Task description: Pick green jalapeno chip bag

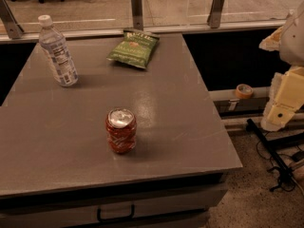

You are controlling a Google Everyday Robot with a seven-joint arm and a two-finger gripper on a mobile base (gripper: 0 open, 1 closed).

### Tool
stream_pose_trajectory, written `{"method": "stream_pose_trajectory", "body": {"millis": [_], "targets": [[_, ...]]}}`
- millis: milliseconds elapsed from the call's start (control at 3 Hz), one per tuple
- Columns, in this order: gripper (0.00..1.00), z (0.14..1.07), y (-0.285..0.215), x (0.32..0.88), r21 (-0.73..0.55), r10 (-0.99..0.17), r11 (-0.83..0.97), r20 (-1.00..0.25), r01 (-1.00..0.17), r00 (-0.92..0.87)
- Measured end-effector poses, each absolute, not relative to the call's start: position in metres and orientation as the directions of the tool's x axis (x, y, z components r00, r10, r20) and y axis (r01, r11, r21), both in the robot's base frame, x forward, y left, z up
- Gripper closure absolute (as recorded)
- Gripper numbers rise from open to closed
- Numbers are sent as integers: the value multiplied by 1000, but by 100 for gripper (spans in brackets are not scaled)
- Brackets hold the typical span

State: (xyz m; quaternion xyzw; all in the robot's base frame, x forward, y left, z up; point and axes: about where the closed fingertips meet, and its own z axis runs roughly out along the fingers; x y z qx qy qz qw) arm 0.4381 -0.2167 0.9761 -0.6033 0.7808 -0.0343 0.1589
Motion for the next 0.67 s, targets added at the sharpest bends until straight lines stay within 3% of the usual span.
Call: {"method": "stream_pose_trajectory", "body": {"millis": [333,667], "targets": [[0,976,-216,438,-246,-953,269,-207,-931,-221],[0,980,-187,463,-271,-944,227,-299,-935,-142]]}}
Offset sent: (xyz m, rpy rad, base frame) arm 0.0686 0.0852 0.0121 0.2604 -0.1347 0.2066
